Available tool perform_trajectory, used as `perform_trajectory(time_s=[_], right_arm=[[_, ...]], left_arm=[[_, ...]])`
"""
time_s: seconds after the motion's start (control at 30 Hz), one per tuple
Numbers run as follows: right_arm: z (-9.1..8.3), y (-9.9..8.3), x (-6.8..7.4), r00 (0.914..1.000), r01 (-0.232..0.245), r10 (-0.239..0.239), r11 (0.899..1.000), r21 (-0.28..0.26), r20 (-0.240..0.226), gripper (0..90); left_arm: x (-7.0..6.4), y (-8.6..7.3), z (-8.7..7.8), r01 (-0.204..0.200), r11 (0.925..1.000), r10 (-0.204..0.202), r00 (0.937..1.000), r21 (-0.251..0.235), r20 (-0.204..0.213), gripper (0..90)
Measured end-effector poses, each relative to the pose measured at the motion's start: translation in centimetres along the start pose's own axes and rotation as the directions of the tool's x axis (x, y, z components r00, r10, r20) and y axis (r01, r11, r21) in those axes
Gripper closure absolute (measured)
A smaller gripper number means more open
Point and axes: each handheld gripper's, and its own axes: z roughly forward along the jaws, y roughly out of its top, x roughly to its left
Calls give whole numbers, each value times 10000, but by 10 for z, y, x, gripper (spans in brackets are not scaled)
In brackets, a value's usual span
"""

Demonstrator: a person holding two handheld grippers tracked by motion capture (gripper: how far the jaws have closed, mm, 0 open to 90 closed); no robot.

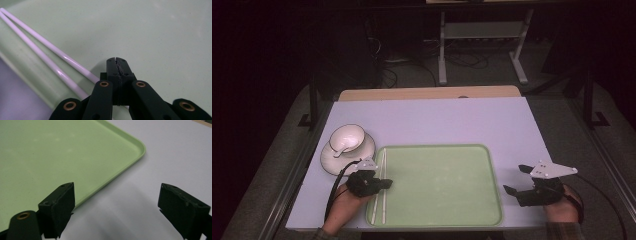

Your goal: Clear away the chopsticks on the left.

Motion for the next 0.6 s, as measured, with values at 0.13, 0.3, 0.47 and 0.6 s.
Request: perform_trajectory(time_s=[0.13,0.3,0.47,0.6], right_arm=[[0,0,0,10000,4,-4,10000,9,5,132],[0,0,0,10000,0,0,10000,6,7,132],[0,0,0,10000,4,-4,10000,19,0,132],[0,0,0,10000,-2,2,10000,21,7,132]], left_arm=[[3,-3,-4,128,9999,-128,9999,-27,-79,897],[7,-5,-7,206,9998,-207,9997,-62,-156,898],[7,-5,-7,148,9999,-149,9997,-52,-171,898],[8,-5,-7,154,9999,-155,9998,-65,-91,890]])
